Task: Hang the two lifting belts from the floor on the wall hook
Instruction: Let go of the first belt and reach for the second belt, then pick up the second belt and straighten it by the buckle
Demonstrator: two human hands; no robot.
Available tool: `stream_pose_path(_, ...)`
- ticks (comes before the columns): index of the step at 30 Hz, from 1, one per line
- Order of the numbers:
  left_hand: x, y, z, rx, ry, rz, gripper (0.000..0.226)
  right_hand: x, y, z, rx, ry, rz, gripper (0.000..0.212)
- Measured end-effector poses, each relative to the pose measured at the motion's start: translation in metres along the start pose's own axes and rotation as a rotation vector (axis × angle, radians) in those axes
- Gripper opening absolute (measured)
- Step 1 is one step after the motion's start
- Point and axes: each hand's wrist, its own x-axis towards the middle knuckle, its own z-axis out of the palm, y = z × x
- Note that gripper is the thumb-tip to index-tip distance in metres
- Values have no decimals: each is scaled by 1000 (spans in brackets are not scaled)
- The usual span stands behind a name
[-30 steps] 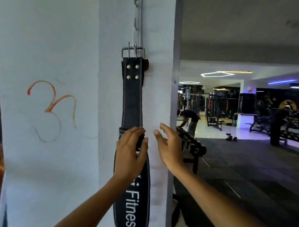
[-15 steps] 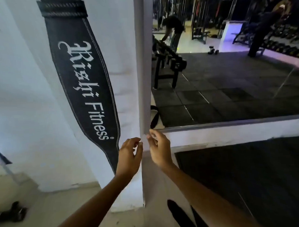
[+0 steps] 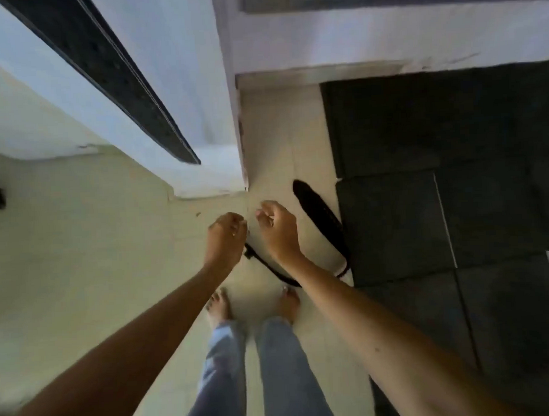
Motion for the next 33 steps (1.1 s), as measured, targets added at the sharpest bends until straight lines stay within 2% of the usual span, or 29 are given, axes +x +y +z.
stream_pose_path(4, -19, -94, 76, 33, -134, -163, 16, -14, 112, 47, -55, -101, 205, 27)
stream_pose_path(8, -4, -187, 145, 53, -185, -342, 20, 2, 220, 108, -138, -178, 301, 29)
stream_pose_path(15, 15, -349, 247, 73, -241, -557, 28, 18, 393, 215, -352, -384, 319, 38)
stream_pose_path(19, 15, -422, 294, 30, -255, -670, 31, 24, 465, 261, -490, -473, 320, 42)
stream_pose_path(22, 8, -476, 321, -47, -231, -797, 34, 21, 508, 293, -525, -546, 350, 44)
stream_pose_path(25, 6, -511, 348, -213, -226, -936, 28, 19, 544, 308, -531, -573, 356, 37)
stream_pose_path(27, 19, -522, 362, -305, -238, -972, 28, 28, 560, 313, -463, -525, 397, 36)
stream_pose_path(31, 27, -543, 369, -443, -157, -1010, 48, 26, 576, 320, -135, -415, 588, 35)
stream_pose_path(33, 10, -545, 360, -429, -142, -1026, 53, 7, 575, 308, 70, -358, 733, 33)
